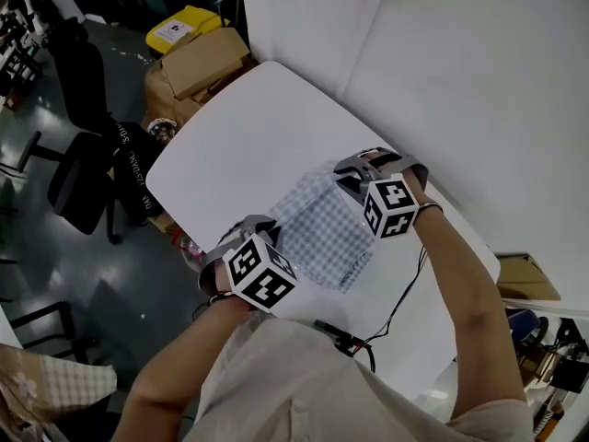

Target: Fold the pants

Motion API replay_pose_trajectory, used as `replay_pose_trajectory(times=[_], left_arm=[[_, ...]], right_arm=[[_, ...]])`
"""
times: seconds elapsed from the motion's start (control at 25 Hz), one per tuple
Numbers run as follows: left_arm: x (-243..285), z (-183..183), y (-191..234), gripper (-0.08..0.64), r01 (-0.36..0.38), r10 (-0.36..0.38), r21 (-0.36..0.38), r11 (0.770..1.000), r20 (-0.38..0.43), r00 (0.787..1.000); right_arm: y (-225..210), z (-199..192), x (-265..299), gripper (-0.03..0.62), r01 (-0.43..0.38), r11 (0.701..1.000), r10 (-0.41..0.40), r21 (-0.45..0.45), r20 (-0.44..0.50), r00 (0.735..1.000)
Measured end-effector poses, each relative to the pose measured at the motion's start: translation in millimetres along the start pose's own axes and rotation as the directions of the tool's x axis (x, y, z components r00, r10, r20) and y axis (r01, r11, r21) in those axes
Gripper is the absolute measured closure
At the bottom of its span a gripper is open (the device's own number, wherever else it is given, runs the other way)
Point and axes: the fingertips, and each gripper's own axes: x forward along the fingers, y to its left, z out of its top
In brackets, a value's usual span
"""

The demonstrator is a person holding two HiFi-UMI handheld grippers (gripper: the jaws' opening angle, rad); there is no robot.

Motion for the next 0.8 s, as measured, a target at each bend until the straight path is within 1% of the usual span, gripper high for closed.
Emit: replay_pose_trajectory(times=[0.16, 0.4, 0.56, 0.72, 0.8], left_arm=[[8, 4, -50, 0.520, 0.061, -0.061, 0.026, 0.998, -0.003, 0.998], [21, 14, -114, 0.520, 0.115, -0.113, 0.100, 0.988, -0.025, 0.993], [41, 6, -148, 0.520, 0.124, -0.118, 0.134, 0.983, -0.054, 0.992], [64, 0, -174, 0.520, 0.108, -0.096, 0.172, 0.979, -0.073, 0.993], [75, -4, -183, 0.520, 0.103, -0.090, 0.173, 0.980, -0.081, 0.993]], right_arm=[[40, -17, -14, 0.534, -0.011, 1.000, 0.011, 0.025, -0.014, 1.000], [92, -45, -31, 0.534, -0.017, 0.997, 0.020, 0.072, -0.037, 0.999], [126, -60, -28, 0.534, -0.014, 0.997, 0.018, 0.071, -0.055, 0.998], [153, -74, -20, 0.532, -0.013, 0.998, 0.018, 0.066, -0.076, 0.997], [163, -81, -17, 0.532, -0.023, 0.998, 0.029, 0.063, -0.090, 0.995]])
